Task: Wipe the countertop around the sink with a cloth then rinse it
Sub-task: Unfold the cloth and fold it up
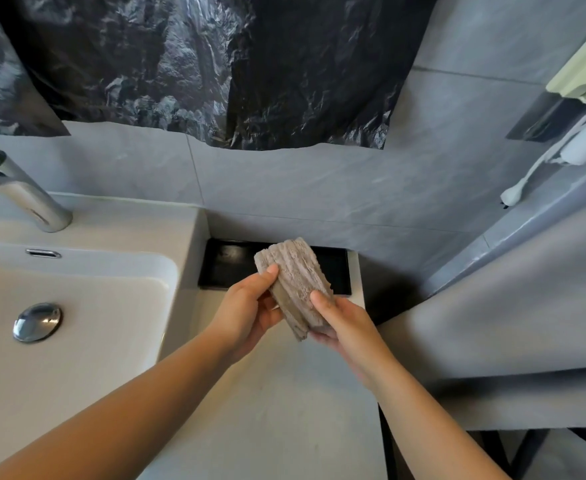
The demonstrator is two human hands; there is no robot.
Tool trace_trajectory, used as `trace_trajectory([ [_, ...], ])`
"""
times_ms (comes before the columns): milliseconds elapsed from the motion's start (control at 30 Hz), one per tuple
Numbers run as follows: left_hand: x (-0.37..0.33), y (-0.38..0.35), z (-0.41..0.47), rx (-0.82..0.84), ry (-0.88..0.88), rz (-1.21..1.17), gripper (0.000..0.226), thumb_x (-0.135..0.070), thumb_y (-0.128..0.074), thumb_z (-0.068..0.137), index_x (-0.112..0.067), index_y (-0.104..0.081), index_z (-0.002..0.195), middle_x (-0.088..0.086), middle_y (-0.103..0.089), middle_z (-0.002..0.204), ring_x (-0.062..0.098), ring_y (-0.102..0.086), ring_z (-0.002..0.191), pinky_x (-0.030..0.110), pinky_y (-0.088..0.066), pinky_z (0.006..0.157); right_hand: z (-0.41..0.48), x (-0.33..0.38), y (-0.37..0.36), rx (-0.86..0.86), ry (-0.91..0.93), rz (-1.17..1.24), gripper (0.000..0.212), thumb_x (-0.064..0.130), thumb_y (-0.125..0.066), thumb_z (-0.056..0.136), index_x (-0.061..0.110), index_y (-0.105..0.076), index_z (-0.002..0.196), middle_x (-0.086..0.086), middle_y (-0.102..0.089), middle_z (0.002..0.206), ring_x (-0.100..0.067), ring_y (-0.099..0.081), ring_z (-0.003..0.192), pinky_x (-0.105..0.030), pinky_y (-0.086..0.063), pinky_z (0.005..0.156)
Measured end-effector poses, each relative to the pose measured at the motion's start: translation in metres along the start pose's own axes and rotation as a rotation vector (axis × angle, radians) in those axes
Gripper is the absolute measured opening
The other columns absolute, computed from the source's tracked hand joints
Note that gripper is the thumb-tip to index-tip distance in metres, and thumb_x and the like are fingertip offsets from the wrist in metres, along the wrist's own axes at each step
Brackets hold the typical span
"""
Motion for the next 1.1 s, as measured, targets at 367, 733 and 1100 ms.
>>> trace_trajectory([
  [367,0.005,0.019,0.014,0.000,0.148,0.248,0.048,-0.039,-0.081,0.067,-0.012,-0.065,0.103,0.005,-0.066,0.091,0.015,-0.060,0.080,0.030,-0.051,0.081,-0.001,0.030,0.029,-0.206,0.377,-0.222,0.019,0.038,-0.061,0.087,0.019,-0.065,0.090,0.001,-0.069,0.082,-0.013,-0.067,0.079,-0.031,-0.056,0.062],
  [733,0.027,0.038,0.073,-0.448,-0.134,0.668,0.035,-0.043,-0.053,0.092,-0.010,-0.063,0.086,0.007,-0.068,0.084,0.020,-0.066,0.081,0.034,-0.058,0.074,0.075,-0.034,0.070,-0.355,0.090,0.043,0.041,0.012,-0.076,0.075,0.015,-0.061,0.113,-0.005,-0.071,0.103,-0.021,-0.068,0.096,-0.037,-0.056,0.081],
  [1100,0.037,0.059,0.162,-0.630,-0.167,0.997,0.032,-0.046,-0.056,0.089,-0.015,-0.060,0.088,-0.003,-0.061,0.076,0.014,-0.059,0.069,0.031,-0.051,0.061,0.155,-0.031,0.095,-0.572,0.182,-0.419,0.037,0.018,-0.073,0.081,0.016,-0.059,0.115,0.002,-0.061,0.097,-0.012,-0.058,0.090,-0.013,-0.038,0.067],
])
Point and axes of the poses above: each hand's wrist, its own z-axis towards the middle knuckle, its own y-axis out of the back of the hand, x = y × z, the point moved 6 cm from there along z, towards the middle knuckle
